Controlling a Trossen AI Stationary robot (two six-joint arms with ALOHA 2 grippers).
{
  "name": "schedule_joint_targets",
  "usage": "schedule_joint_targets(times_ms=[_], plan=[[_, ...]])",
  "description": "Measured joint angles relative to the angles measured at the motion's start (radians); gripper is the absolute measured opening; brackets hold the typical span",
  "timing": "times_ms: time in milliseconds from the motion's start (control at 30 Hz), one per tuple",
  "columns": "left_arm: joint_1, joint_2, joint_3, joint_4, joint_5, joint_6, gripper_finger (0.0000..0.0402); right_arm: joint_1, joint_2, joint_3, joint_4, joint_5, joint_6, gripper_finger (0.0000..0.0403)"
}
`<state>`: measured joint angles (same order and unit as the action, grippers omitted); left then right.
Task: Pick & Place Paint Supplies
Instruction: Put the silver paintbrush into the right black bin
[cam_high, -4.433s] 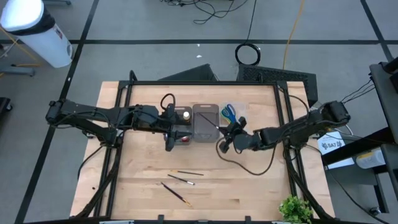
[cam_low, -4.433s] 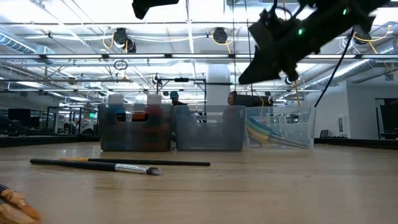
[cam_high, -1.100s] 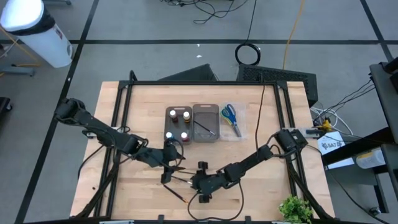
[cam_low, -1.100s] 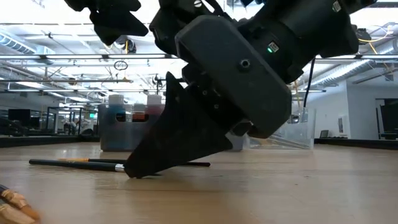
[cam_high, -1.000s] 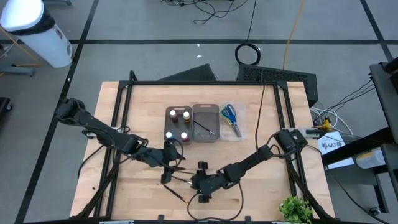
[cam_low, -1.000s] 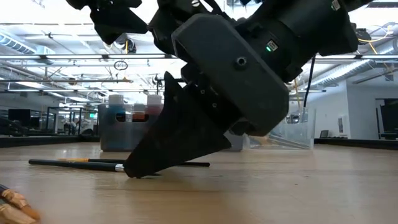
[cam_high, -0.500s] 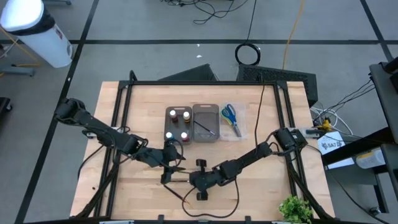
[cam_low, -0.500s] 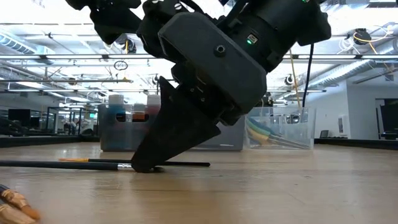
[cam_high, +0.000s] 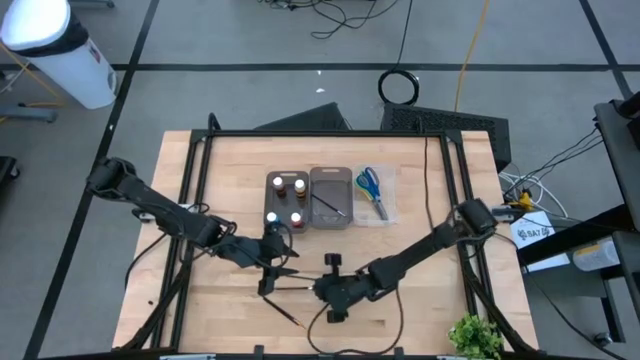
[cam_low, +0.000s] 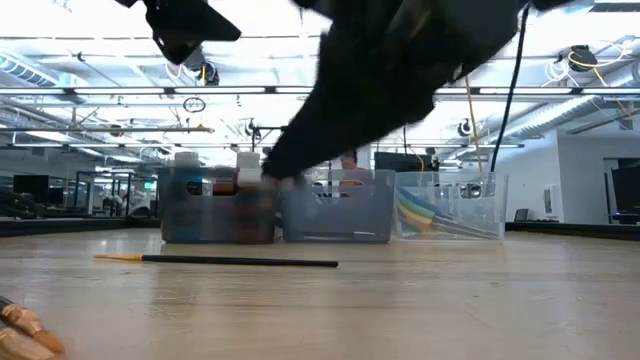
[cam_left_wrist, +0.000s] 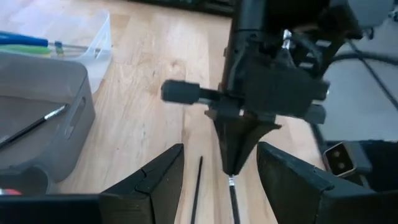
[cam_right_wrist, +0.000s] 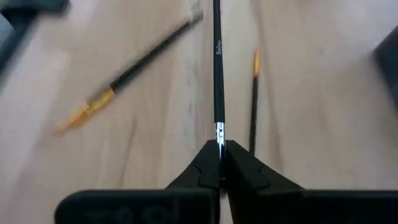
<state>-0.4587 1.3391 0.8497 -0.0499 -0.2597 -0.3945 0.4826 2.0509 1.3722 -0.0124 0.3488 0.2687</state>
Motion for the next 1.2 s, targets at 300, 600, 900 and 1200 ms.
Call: schedule_joint_targets(times_ms=[300, 600, 900, 1200], plan=[[-0.010, -0.030, 0.002, 0.006, 0.008, -0.002, 0.0214, 0.008, -0.162, -0.143, -0.025, 0.157, 0.137, 0.0004], [-0.010, -0.029, 0.002, 0.003, 0.008, 0.000, 0.0214, -0.003, -0.381, -0.418, 0.115, 0.181, 0.213, 0.0002], [-0.010, -0.029, 0.002, 0.002, 0.007, 0.000, 0.0214, 0.046, -0.434, -0.699, 0.527, 0.071, 0.271, 0.0003], [-0.008, -0.029, 0.001, 0.000, -0.004, 0.010, 0.0214, 0.131, -0.438, -0.721, 0.804, -0.058, 0.015, 0.0121]])
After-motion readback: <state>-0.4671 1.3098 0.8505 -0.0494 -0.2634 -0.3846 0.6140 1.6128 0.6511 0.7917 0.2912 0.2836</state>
